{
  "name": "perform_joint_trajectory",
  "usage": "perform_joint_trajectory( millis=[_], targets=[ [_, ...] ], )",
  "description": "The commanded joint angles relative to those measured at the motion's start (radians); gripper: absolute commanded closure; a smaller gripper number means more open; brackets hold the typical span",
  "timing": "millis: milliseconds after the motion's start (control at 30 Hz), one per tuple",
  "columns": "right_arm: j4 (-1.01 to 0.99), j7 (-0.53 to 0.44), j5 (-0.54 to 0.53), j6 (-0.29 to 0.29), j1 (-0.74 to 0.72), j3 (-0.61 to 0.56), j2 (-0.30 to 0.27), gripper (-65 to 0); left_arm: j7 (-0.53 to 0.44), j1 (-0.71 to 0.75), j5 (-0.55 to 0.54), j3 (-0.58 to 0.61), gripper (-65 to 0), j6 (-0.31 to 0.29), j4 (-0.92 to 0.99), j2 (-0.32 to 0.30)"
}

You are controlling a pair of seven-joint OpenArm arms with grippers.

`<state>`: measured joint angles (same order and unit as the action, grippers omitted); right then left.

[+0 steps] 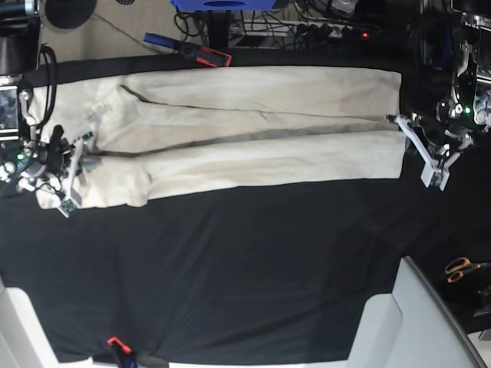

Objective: Fold the T-shirt properly
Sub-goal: 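Pull both shirt ends apart with both grippers to straighten the strip, then drag the folded strip along the table with both grippers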

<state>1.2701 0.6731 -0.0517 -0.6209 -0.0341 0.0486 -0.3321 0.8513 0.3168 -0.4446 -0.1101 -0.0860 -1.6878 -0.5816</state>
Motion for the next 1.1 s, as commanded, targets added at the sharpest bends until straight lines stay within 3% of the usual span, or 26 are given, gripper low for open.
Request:
perform_joint_trajectory(
  millis=[0,433,567,1067],
  targets=[
    [0.018,-0.008,0.0,0.003,-0.005,0.007,-0.019,0.0,-0.014,-0.006,0.007,-0.007,0.0,0.004,-0.011,-0.018],
    [0.018,-0.008,0.0,0.005,0.018,0.009,-0.015,0.0,-0.025,-0.017,0.008,-0.009,0.0,0.004,0.032,-0.008],
    [0.018,-0.008,0.0,0.005,0.024,0.009,-0.002,0.0,-0.082,-0.009,0.008,-0.009,0.0,0.005,0.035,-0.008],
    [0.018,-0.008,0.0,0.006,0.026,0.009,0.006,-0.2,-0.083,-0.017,0.008,-0.007,0.0,0.005,0.088,0.01]
  ],
)
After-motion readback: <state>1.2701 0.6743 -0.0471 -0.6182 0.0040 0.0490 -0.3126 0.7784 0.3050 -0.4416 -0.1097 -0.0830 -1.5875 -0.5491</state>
